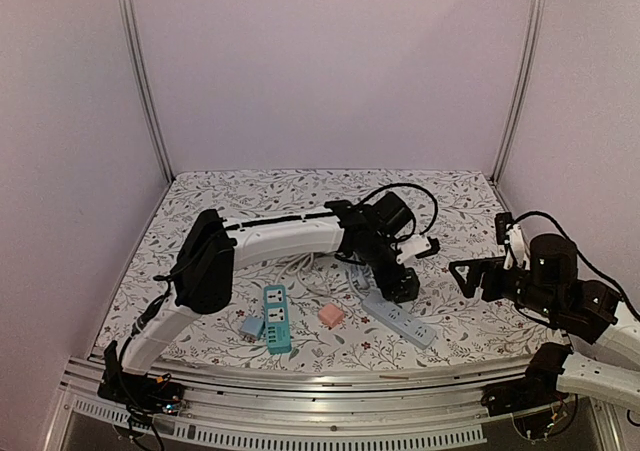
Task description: Insert the plug
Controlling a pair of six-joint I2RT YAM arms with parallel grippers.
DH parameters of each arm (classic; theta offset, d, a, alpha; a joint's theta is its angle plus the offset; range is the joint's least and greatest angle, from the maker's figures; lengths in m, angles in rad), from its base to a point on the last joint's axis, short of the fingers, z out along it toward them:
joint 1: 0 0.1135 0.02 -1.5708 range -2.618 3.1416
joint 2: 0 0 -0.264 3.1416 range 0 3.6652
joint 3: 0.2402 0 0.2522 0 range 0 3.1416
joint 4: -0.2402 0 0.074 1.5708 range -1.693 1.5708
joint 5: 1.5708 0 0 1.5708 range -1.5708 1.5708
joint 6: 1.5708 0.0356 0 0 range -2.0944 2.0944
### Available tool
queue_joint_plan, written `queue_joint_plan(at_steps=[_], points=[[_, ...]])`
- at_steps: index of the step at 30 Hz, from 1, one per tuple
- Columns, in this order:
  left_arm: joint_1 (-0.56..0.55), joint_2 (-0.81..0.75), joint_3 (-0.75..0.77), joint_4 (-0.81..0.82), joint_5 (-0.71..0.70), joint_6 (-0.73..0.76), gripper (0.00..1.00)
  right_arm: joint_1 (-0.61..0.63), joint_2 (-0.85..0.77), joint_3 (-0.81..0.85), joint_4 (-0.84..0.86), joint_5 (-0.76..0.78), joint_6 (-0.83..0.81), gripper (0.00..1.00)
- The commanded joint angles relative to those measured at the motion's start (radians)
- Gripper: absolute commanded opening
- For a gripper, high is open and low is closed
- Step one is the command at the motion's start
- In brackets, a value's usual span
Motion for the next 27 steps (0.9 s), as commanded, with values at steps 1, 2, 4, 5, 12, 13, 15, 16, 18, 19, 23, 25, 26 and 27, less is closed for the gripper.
queue_joint_plan(at_steps=[1,2,4,5,12,13,15,16,18,19,23,25,26,27], points=[[0.009,0.04,0.042,-0.052,0.04,0.034,0.86,0.003,-0.008,-0.013,0.008,-0.017,-0.005,0.99],[0.009,0.043,0.043,-0.058,0.039,0.037,0.83,0.002,-0.009,-0.014,0.008,-0.018,-0.002,0.99],[0.008,0.047,0.044,-0.066,0.04,0.042,0.77,0.003,-0.009,-0.015,0.007,-0.02,0.0,0.99],[0.008,0.05,0.044,-0.067,0.042,0.044,0.75,0.003,-0.009,-0.016,0.008,-0.02,-0.001,0.99],[0.009,0.074,0.072,-0.076,0.032,0.047,0.69,0.003,-0.012,-0.018,0.006,-0.021,0.003,0.99],[0.008,0.076,0.077,-0.077,0.034,0.048,0.65,0.003,-0.012,-0.018,0.006,-0.022,0.002,0.99],[0.009,0.078,0.081,-0.078,0.043,0.053,0.53,0.002,-0.015,-0.018,0.006,-0.022,0.003,0.99],[0.008,0.076,0.082,-0.077,0.045,0.055,0.46,0.003,-0.015,-0.017,0.007,-0.022,0.002,0.99],[0.009,0.07,0.081,-0.077,0.05,0.059,0.28,0.003,-0.017,-0.015,0.005,-0.02,-0.001,0.99],[0.009,0.065,0.078,-0.076,0.053,0.058,0.17,0.003,-0.018,-0.013,0.004,-0.016,-0.004,0.99],[0.009,0.017,0.042,-0.054,0.054,0.046,0.0,0.003,-0.017,-0.003,0.005,-0.009,-0.007,0.99],[0.009,-0.028,-0.006,-0.012,0.067,0.034,0.0,0.003,-0.019,-0.001,0.008,-0.003,-0.003,0.99],[0.01,-0.055,-0.036,0.012,0.076,0.023,0.0,0.004,-0.02,-0.001,0.014,-0.001,0.002,0.99],[0.012,-0.083,-0.075,0.036,0.092,0.011,0.0,0.003,-0.02,-0.001,0.024,-0.001,0.004,0.99]])
